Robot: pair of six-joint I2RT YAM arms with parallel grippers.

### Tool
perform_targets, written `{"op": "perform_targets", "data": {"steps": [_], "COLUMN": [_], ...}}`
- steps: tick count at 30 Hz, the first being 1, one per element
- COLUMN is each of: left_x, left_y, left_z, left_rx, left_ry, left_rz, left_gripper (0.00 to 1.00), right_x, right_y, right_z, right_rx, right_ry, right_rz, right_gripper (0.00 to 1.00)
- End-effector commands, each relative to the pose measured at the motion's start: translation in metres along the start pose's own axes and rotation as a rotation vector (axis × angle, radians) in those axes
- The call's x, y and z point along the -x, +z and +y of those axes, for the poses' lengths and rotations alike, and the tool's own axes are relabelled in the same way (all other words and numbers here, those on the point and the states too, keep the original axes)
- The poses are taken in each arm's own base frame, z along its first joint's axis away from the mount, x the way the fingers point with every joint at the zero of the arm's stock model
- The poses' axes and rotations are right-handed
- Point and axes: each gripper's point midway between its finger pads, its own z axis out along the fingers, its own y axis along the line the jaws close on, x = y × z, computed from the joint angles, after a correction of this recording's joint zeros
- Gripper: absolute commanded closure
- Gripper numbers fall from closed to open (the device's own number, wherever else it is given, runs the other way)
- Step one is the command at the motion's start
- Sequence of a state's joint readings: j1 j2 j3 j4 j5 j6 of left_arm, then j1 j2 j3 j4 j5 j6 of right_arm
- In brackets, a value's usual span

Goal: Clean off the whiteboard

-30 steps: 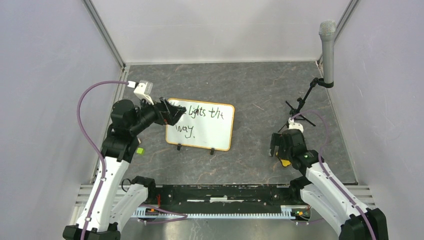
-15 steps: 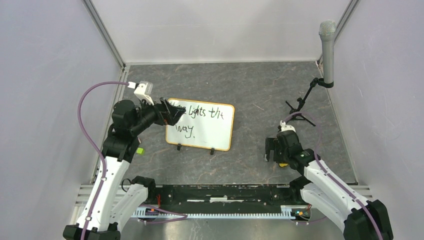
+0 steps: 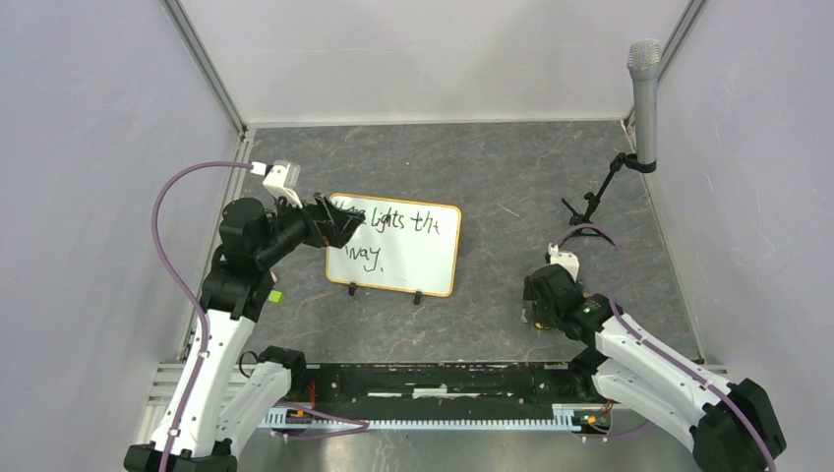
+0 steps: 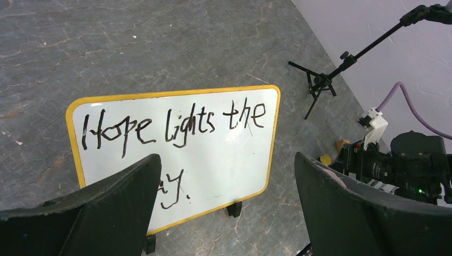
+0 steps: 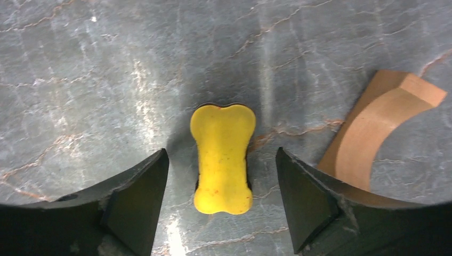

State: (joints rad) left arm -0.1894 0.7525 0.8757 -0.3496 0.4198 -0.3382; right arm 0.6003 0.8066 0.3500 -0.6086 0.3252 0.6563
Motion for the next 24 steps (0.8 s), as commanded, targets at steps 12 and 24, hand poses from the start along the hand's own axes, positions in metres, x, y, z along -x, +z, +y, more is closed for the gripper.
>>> {"op": "perform_targets", "data": {"steps": [12,24], "left_x": [0.006,0.003], "left_y": [-0.003,0.0], "left_z": [-0.007,-0.003], "left_rx": [-0.034,-0.024], "left_ry": [0.043,0.031], "left_rz": [-0.042,-0.032], "left_gripper": [0.0,0.0], "right_x": [0.013,0.05], "right_y": [0.002,-0.008], "right_z": [0.0,0.032], "right_rx": [-0.034,0.024], "right_ry": [-0.048,-0.231], "right_rz": [-0.021,-0.145], "right_gripper": [0.53,0.81]}}
